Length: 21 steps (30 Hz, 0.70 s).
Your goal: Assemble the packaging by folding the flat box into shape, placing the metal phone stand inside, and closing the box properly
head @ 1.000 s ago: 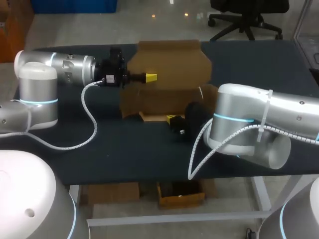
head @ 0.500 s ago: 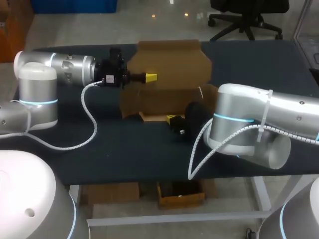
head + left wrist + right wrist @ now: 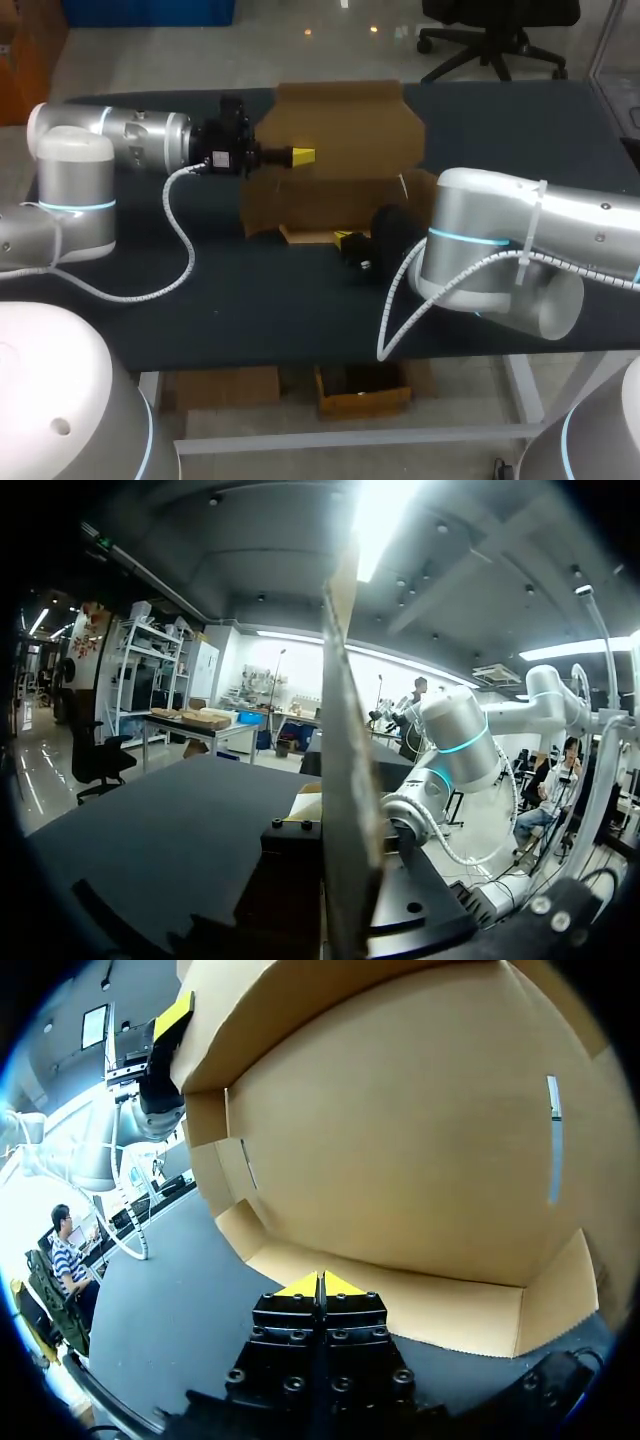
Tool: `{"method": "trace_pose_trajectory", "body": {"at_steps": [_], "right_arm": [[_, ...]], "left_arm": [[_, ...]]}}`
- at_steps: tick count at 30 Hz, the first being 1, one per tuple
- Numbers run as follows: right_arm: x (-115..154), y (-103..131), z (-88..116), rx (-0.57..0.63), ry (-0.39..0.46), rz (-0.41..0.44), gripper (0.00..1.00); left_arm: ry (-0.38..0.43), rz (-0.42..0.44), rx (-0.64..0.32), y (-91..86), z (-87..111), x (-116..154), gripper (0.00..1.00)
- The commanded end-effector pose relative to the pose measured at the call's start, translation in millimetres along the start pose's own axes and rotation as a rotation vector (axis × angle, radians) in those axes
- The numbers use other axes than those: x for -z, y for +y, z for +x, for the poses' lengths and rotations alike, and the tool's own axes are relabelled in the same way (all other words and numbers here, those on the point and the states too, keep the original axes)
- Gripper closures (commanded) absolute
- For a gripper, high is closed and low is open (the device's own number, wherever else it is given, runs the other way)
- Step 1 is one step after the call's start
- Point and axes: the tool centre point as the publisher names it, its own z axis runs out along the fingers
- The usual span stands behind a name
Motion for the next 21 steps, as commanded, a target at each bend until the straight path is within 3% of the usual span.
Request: {"method": "trace_pose_trajectory", "body": {"at_steps": [1,10,21], "right_arm": [[1,0,2,0.012,-0.007,-0.008,1.0],[41,12,14,0.066,-0.004,-0.077,1.0],[92,14,14,0.103,0.033,-0.065,1.0]], "left_arm": [[-0.001,0.001,0.0,3.1,0.3,-1,1.0],[-0.001,0.001,0.0,3.1,0.3,-1,1.0],[-0.001,0.001,0.0,3.1,0.3,-1,1.0]]}}
